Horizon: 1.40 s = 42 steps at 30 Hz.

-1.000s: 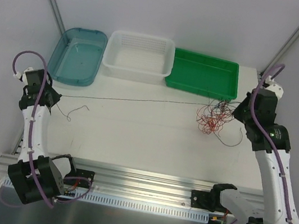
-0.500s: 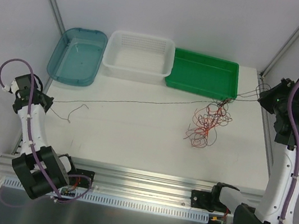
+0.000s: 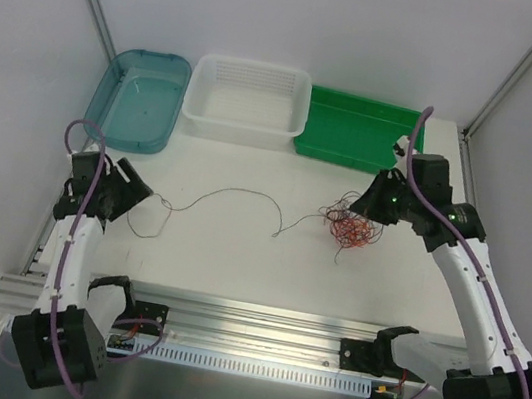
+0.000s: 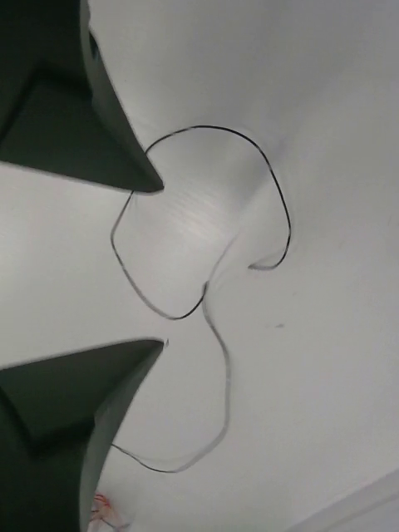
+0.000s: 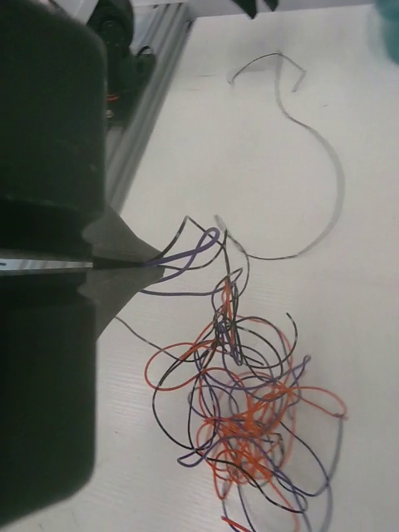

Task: Untangle the cables

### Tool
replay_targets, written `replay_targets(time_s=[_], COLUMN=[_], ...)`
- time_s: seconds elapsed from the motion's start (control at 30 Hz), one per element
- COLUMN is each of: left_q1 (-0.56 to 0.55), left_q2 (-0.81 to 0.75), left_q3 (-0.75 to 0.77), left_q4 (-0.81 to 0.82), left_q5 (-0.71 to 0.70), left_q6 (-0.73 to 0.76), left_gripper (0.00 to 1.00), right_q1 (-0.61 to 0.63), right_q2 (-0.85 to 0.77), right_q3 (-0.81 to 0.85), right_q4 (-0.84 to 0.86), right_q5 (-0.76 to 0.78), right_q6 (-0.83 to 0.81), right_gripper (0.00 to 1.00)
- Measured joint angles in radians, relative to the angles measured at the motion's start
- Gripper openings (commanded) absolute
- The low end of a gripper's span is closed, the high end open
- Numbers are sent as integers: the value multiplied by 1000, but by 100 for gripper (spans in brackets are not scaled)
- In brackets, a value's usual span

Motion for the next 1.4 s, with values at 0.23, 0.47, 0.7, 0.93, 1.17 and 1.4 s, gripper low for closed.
replay_targets(time_s=[0.23, 0.47, 0.7, 0.93, 1.17, 1.4], left_q1=[-268, -666, -988, -1048, -1058, -1082], left_q2=[-196, -161, 121, 453, 614, 689], left_q3=[-19, 55, 157, 346, 401, 400], left_q4=[8, 103, 240, 325, 394, 429], left_q5=[190, 284, 202, 153, 227, 322], left_q6=[76, 184, 349, 500, 544, 534], left_gripper=[99, 99, 99, 96, 81, 58], right_q1=[134, 179, 224, 272, 279, 279], right_q2=[4, 16, 39, 38, 16, -6], right_q3=[-54, -53, -16, -9, -9, -32], right_q4=[27, 36, 35, 34, 37, 64], right_q5=[18, 29, 24, 14, 10, 11], right_q6=[8, 8, 5, 6, 18, 39], right_gripper=[1, 1, 1, 1, 1, 1])
